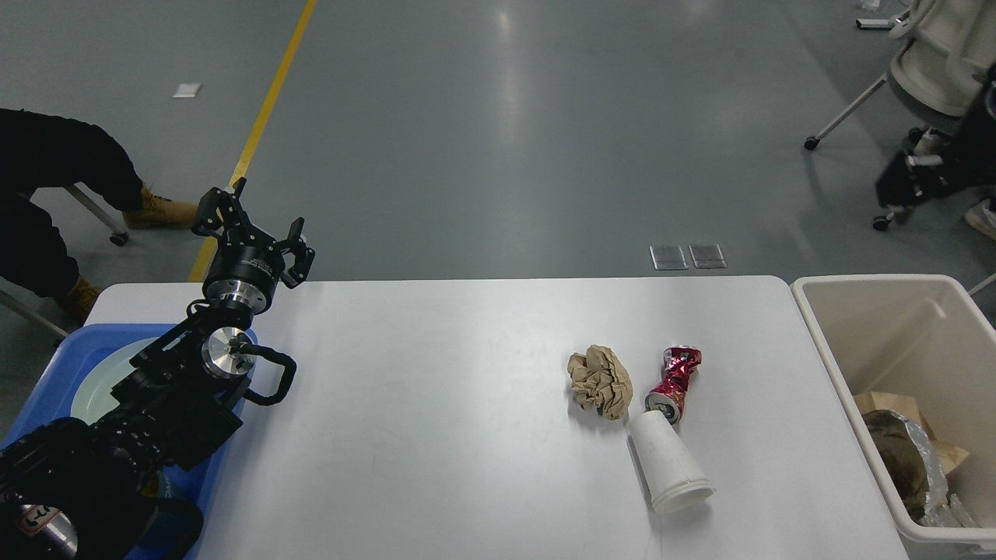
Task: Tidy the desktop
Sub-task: 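Raise the right gripper and swing it toward the red can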
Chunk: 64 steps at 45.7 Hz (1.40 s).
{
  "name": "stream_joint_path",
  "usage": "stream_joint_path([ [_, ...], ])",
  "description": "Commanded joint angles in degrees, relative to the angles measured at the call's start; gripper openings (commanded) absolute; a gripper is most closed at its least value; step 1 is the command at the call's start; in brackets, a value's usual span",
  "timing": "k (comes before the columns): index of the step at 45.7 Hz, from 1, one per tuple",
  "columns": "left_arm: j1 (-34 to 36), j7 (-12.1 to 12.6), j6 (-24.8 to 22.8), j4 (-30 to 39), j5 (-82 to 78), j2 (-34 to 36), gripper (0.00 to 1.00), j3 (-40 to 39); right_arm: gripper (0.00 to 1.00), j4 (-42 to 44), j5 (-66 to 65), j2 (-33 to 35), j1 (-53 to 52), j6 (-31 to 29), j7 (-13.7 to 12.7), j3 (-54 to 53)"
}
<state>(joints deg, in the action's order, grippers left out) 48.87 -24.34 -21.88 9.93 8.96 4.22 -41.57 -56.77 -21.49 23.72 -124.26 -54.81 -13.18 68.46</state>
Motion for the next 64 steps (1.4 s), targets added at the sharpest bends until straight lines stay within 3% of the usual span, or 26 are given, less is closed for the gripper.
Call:
stream_joint_path([
  [1, 0.0, -0.01, 0.0, 0.0, 0.0, 0.0, 0.96, 0.0, 1.0, -5.54, 5.92, -7.01, -8.45, -0.19, 0.09, -1.92],
  [14, 0.0, -0.01, 0.0, 0.0, 0.0, 0.0, 0.96, 0.0, 1.0, -6.07, 11.03, -10.01, -14.0, -0.19, 0.17, -15.19],
  [28, 0.0, -0.01, 0.0, 0.0, 0.0, 0.0, 0.96, 0.0, 1.0, -6.25, 10.94, -8.61, -10.84, -0.19, 0.0, -15.37],
  [37, 0.0, -0.01, 0.0, 0.0, 0.0, 0.0, 0.96, 0.0, 1.0, -16.87, 10.24, -8.08, -2.05, 0.23, -0.18, -15.02],
  [42, 0.0, -0.01, 0.0, 0.0, 0.0, 0.0, 0.96, 0.0, 1.0, -22.07, 10.24, -8.6, 2.52, 17.52, -0.18, -15.11],
  [54, 0.0, -0.01, 0.0, 0.0, 0.0, 0.0, 0.96, 0.0, 1.0, -21.1, 10.33, -9.75, 14.12, 35.73, -0.18, -15.81],
  [57, 0.0, -0.01, 0.0, 0.0, 0.0, 0.0, 0.96, 0.0, 1.0, -19.79, 10.33, -9.83, 17.72, 38.81, -0.27, -15.81],
  [64, 0.0, -0.1, 0.0, 0.0, 0.0, 0.0, 0.96, 0.0, 1.0, -13.03, 10.24, -11.68, 26.24, 39.87, -0.35, -15.9],
])
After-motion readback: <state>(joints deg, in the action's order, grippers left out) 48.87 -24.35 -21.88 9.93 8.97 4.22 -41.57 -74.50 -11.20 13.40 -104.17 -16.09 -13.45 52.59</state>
